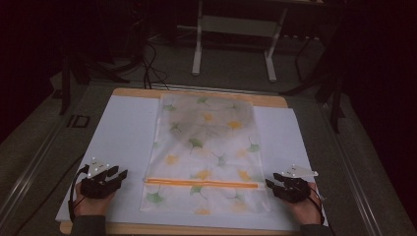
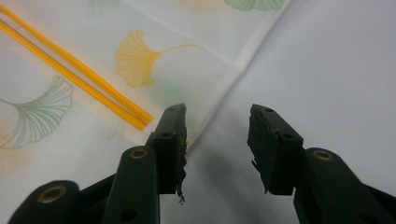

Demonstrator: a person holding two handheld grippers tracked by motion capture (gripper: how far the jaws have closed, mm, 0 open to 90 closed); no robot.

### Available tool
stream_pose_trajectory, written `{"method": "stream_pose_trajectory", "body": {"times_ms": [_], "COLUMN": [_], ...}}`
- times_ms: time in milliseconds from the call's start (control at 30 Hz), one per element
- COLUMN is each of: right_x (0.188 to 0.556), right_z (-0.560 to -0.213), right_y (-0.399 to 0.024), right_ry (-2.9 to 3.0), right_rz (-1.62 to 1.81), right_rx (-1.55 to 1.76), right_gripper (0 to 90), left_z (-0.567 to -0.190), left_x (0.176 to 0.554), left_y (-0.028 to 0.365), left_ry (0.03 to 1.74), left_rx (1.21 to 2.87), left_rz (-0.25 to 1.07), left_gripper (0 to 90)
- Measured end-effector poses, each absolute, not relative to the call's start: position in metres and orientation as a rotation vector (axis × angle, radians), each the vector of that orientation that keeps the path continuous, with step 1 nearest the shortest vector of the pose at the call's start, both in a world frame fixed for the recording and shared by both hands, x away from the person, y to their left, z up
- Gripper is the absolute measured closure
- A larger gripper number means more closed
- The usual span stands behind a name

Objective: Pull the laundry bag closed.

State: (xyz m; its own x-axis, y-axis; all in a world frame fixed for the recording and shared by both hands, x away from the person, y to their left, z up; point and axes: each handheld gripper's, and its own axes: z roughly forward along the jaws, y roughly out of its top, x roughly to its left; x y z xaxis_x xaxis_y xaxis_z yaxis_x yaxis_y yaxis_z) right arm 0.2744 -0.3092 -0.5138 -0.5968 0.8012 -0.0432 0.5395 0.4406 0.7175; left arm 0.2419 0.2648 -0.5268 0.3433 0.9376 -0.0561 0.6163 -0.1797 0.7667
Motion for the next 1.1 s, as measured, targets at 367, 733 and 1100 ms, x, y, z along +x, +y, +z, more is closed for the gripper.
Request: {"method": "stream_pose_trajectory", "body": {"times_ms": [367,733,1100], "right_x": [0.277,0.278,0.278], "right_z": [-0.513,-0.512,-0.507], "right_y": [-0.291,-0.28,-0.264], "right_ry": [2.362,2.387,2.432], "right_rz": [0.935,0.939,0.95], "right_rx": [1.073,1.045,0.998], "right_gripper": [57.3,56.9,61.7], "left_z": [-0.526,-0.525,-0.525], "left_x": [0.241,0.242,0.242], "left_y": [0.263,0.262,0.263], "left_ry": [1.32,1.305,1.302], "left_rx": [1.897,1.912,1.909], "left_rz": [0.551,0.547,0.536], "left_gripper": [59.4,58.6,58.5]}}
